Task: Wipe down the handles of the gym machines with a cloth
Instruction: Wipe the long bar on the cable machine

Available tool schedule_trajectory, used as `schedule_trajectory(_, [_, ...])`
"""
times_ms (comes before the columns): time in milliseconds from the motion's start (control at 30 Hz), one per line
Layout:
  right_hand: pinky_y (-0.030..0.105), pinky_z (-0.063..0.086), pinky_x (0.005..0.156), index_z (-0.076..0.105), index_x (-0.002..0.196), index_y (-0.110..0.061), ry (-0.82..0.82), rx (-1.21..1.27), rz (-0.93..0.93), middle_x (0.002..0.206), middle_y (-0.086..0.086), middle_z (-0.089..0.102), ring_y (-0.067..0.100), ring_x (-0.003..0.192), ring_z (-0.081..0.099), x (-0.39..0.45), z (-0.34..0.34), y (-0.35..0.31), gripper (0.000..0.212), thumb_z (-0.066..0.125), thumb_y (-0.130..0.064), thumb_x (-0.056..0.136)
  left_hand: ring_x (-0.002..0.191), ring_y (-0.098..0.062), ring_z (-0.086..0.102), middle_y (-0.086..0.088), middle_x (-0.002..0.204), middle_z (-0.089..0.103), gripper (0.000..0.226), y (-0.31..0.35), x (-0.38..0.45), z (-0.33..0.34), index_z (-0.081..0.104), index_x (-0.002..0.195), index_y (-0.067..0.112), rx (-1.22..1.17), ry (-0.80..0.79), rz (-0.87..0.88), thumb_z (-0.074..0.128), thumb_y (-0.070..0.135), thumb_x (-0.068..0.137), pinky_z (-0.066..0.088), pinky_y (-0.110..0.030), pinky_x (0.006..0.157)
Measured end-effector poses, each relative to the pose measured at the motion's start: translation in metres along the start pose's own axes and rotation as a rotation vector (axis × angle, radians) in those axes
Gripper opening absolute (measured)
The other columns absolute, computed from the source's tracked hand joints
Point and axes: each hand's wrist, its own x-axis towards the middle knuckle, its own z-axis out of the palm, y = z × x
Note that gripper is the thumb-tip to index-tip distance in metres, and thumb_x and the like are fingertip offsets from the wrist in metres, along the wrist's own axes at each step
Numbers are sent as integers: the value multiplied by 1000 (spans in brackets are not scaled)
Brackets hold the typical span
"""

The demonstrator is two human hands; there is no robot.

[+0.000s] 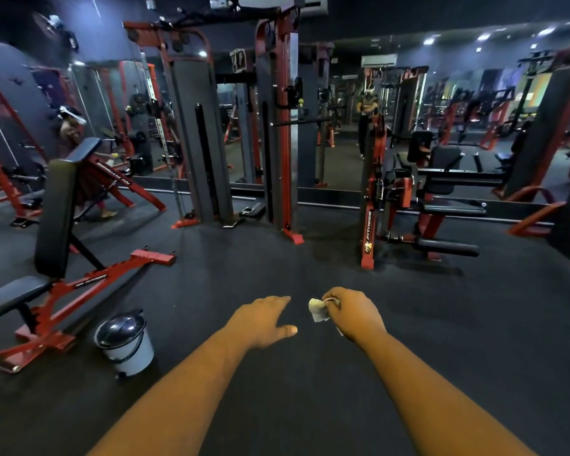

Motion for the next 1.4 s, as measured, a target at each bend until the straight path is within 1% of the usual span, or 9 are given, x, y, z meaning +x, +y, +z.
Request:
schedule_trajectory(167, [36, 59, 72, 68, 109, -38, -15, -14, -38, 101, -6, 70, 13, 81, 65, 107, -7, 1, 23, 47, -31, 100, 151, -22, 33, 3, 168, 27, 84, -21, 87, -21, 17, 164, 28, -6, 26, -27, 56, 62, 97, 38, -45, 116])
schedule_trajectory(300, [37, 59, 76, 68, 109, -37, -32, -27, -68, 103, -7, 70, 13, 85, 65, 182, 6, -3, 22, 49, -31, 100, 151, -22, 33, 3, 168, 27, 83, -53, 153, -31, 17, 163, 28, 11, 22, -32, 55, 61, 97, 38, -47, 116])
schedule_trajectory(467, [36, 59, 79, 67, 111, -36, -31, -54, -79, 104, -8, 70, 12, 87, 65, 285, 33, -8, 21, 49, -31, 102, 151, -23, 32, 3, 168, 26, 83, -108, 247, -41, 17, 163, 28, 14, 30, -31, 55, 61, 98, 37, -48, 117])
schedule_trajectory(733, [37, 57, 77, 68, 109, -35, 26, -24, -11, 102, -7, 71, 13, 87, 65, 454, 61, -33, 18, 53, -30, 101, 152, -22, 30, 2, 168, 25, 83, -214, 405, -83, 18, 164, 26, -2, 8, 37, 53, 62, 98, 35, -45, 118])
schedule_trajectory(867, [38, 59, 73, 67, 105, -37, 52, 28, 33, 97, -8, 70, 12, 82, 65, 526, 67, -32, 16, 53, -32, 100, 152, -23, 31, 2, 168, 27, 83, -251, 482, -103, 19, 164, 26, -10, -9, 38, 53, 63, 98, 36, -45, 118])
schedule_trajectory(1000, [40, 59, 70, 63, 100, -37, 61, 66, 60, 92, -9, 68, 10, 78, 64, 602, 76, -19, 15, 50, -31, 100, 152, -22, 31, 2, 168, 27, 83, -267, 562, -111, 18, 164, 26, 2, -28, 63, 53, 63, 98, 36, -45, 118])
schedule_trajectory(1133, [35, 57, 69, 60, 101, -34, 93, 199, 112, 93, -6, 67, 12, 81, 65, 685, 86, 5, 14, 48, -27, 101, 152, -21, 30, 4, 168, 27, 82, -273, 644, -111, 18, 163, 27, 34, -31, 86, 52, 64, 98, 36, -47, 118])
schedule_trajectory(1300, [32, 55, 70, 60, 101, -33, 105, 310, 121, 96, -6, 67, 8, 83, 64, 794, 90, 40, 12, 50, -27, 103, 151, -20, 32, 4, 168, 27, 82, -276, 745, -119, 19, 164, 27, 39, -57, 58, 52, 62, 98, 36, -44, 117])
schedule_trajectory(1400, [37, 57, 74, 63, 98, -31, 115, 406, 133, 96, -7, 67, 11, 86, 65, 861, 85, 56, 12, 54, -23, 102, 152, -20, 30, 4, 168, 26, 81, -281, 802, -131, 18, 164, 27, 23, -45, 46, 52, 62, 99, 35, -44, 118])
